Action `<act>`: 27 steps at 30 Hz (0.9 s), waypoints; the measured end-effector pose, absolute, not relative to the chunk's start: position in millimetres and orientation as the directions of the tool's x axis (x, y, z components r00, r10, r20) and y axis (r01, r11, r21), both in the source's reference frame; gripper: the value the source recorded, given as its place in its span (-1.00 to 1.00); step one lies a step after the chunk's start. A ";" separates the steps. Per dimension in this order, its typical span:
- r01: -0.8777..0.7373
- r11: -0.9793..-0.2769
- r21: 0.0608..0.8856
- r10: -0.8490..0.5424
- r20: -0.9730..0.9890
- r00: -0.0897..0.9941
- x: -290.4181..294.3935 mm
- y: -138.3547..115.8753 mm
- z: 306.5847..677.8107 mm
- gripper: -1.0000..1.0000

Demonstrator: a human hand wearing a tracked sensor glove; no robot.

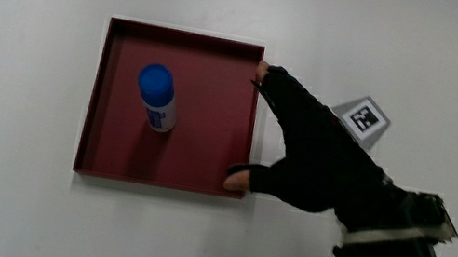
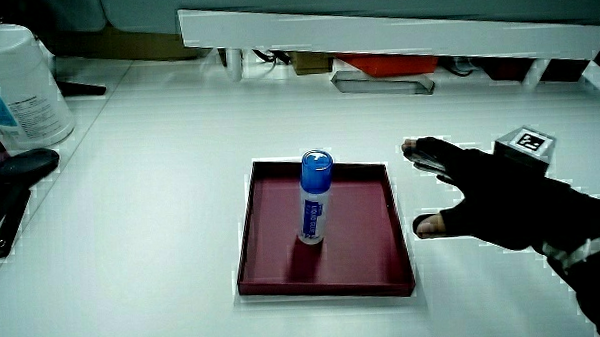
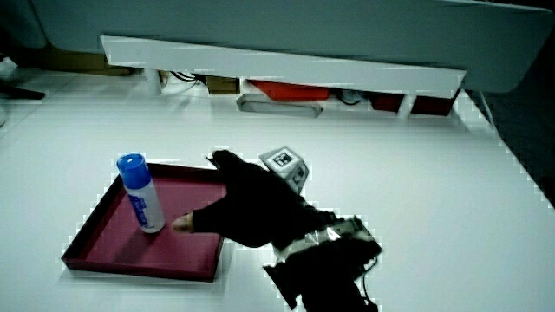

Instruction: Pick glue from plate

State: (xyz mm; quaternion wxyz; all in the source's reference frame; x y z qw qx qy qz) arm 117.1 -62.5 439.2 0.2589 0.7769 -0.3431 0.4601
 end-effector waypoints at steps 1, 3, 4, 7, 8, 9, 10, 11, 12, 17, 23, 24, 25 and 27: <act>-0.764 -0.632 0.130 -0.233 0.908 0.347 112.8 -64.0 442.4 0.00; -0.750 -0.625 0.216 -0.108 0.928 0.358 104.2 -67.0 448.7 0.00; -0.743 -0.617 0.259 -0.044 0.931 0.362 100.0 -68.5 451.8 0.00; -0.720 -0.578 0.383 0.146 0.917 0.370 87.1 -73.0 461.2 0.00; -0.725 -0.577 0.376 0.148 0.921 0.360 83.0 -73.3 464.3 0.00; -0.727 -0.578 0.371 0.142 0.923 0.357 79.4 -73.7 468.5 0.00; -0.725 -0.580 0.371 0.146 0.923 0.355 75.9 -73.9 472.0 0.00; -0.731 -0.571 0.373 0.152 0.923 0.352 71.8 -74.0 475.6 0.00; -0.728 -0.569 0.383 0.159 0.919 0.360 67.8 -73.8 477.3 0.00; -0.743 -0.569 0.352 0.154 0.933 0.325 52.9 -74.1 492.8 0.00; -0.743 -0.589 0.319 0.138 0.945 0.297 42.0 -73.1 502.5 0.00; -0.741 -0.595 0.312 0.132 0.947 0.293 41.4 -73.0 502.7 0.00; -0.741 -0.596 0.309 0.141 0.949 0.282 40.6 -72.6 502.1 0.00; -0.735 -0.609 0.297 0.138 0.953 0.272 39.7 -72.7 502.6 0.00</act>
